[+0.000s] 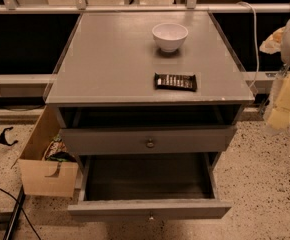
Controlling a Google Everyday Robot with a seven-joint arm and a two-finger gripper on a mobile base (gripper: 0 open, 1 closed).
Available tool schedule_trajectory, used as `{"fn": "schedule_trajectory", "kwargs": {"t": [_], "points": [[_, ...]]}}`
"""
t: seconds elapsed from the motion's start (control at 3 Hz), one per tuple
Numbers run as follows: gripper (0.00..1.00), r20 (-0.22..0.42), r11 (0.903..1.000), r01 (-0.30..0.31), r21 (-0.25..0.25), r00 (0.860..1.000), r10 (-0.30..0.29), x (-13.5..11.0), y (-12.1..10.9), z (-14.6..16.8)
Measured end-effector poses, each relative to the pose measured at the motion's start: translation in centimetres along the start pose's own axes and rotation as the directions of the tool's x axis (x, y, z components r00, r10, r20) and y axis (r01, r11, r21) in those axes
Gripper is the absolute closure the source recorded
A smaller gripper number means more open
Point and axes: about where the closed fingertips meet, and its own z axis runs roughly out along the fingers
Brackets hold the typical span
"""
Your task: Close middle drawer
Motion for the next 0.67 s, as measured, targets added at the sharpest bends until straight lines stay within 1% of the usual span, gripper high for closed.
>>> {"fn": "schedule_trajectory", "kwargs": {"t": [0.33, 0.67], "points": [[0.00, 0.000, 1.0000, 0.000, 0.000, 1.000, 0.000, 0.00, 0.00, 0.00], [0.16, 0.000, 1.0000, 0.000, 0.000, 1.000, 0.000, 0.00, 0.00, 0.00]]}}
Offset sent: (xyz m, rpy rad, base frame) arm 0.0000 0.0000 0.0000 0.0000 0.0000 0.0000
